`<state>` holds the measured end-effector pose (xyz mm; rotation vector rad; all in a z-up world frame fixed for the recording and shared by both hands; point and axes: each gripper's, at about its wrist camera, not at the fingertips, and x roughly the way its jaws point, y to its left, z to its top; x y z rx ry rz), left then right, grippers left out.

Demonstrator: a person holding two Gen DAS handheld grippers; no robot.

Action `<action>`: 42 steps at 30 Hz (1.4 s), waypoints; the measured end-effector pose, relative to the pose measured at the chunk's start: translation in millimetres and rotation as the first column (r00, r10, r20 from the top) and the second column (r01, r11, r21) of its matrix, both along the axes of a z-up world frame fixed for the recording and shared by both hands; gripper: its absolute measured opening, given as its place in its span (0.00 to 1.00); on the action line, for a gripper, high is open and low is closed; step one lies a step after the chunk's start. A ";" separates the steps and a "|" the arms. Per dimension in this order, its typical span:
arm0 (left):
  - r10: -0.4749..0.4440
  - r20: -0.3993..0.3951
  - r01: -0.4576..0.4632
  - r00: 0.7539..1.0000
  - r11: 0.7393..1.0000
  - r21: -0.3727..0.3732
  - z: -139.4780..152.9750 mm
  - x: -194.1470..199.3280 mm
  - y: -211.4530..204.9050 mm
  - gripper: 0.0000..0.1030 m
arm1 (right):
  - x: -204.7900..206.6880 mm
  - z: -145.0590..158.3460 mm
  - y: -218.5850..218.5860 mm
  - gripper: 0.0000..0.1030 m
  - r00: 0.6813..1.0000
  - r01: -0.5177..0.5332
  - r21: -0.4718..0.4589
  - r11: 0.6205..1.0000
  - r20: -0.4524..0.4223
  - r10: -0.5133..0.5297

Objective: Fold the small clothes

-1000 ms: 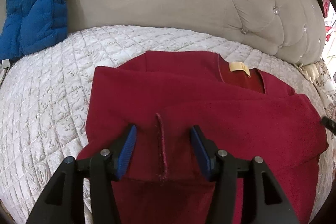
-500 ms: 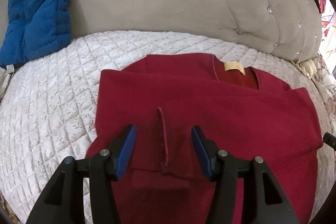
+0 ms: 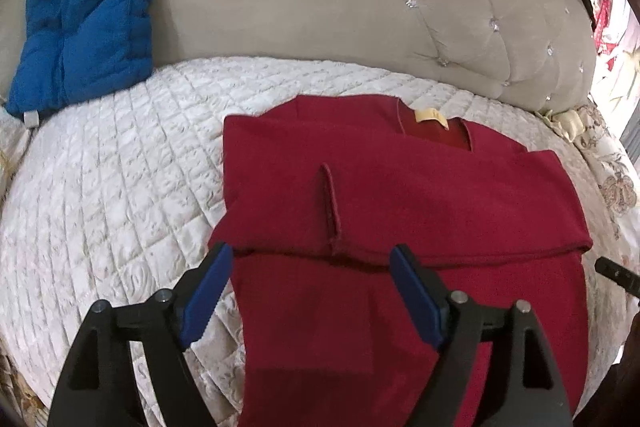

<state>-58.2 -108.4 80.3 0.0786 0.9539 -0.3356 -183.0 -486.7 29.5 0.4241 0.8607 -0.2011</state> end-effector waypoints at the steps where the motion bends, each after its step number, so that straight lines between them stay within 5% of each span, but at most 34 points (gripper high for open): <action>1: -0.001 -0.009 0.001 1.000 1.000 -0.020 -0.6 1.4 0.9 0.82 | -1.1 0.3 1.6 0.19 1.000 -0.001 -0.001 1.000 0.001 0.001; 7: -0.023 -0.029 0.020 0.999 0.997 -0.081 -3.5 13.6 -15.8 0.75 | -4.2 -4.9 5.2 0.20 1.000 -0.004 0.033 0.999 -0.009 0.004; 11: -0.024 -0.077 0.019 0.997 0.998 -0.057 -17.5 33.4 -34.9 0.28 | -3.4 -6.3 8.7 0.20 1.000 -0.025 0.041 0.999 -0.013 0.026; 13: -0.021 -0.077 0.020 0.997 1.000 -0.009 -24.4 40.6 -43.2 0.22 | -3.6 -5.7 9.6 0.20 0.999 -0.033 0.040 0.999 -0.009 0.033; 14: -0.023 -0.072 0.024 0.997 1.000 0.013 -25.9 43.1 -45.9 0.11 | -3.4 -5.6 9.5 0.20 0.999 -0.035 0.041 0.999 -0.007 0.035; 18: -0.039 -0.040 0.037 0.998 0.998 -0.043 -0.2 49.7 -35.6 0.09 | -3.8 -1.0 8.6 0.20 0.999 -0.040 0.041 0.998 0.020 0.039; 22: -0.023 0.040 0.024 0.999 0.999 -0.021 24.7 54.1 -24.5 0.09 | 2.1 9.5 6.7 0.20 0.997 -0.042 0.033 0.999 0.069 0.039; 29: 0.031 -0.046 -0.031 0.998 0.999 0.007 -17.7 69.8 -19.0 0.10 | 42.5 14.8 7.6 0.20 0.994 -0.009 -0.037 0.999 0.105 0.013; 32: 0.029 -0.041 -0.029 0.999 0.999 0.016 -23.4 65.4 -18.5 0.11 | 67.6 -15.2 10.3 0.20 0.994 -0.060 -0.060 0.996 -0.096 0.054; 33: 0.026 -0.035 -0.025 0.999 1.000 0.018 -23.0 63.4 -17.0 0.12 | 66.4 -16.3 11.9 0.20 0.993 -0.072 -0.079 0.994 -0.098 0.064; 36: 0.020 -0.032 -0.019 0.999 1.000 0.021 -23.6 62.5 -15.6 0.15 | 51.5 0.6 16.0 0.20 0.990 -0.121 -0.104 0.987 -0.081 0.113; 40: 0.027 -0.035 -0.027 0.999 1.000 0.014 -25.8 63.7 -17.7 0.21 | 44.2 27.8 5.9 0.20 0.998 -0.042 -0.118 0.992 0.047 0.047; 42: 0.024 -0.026 -0.024 0.999 1.000 0.017 -25.7 60.8 -20.3 0.28 | 58.1 25.7 5.1 0.20 0.998 -0.042 -0.123 0.992 0.042 0.047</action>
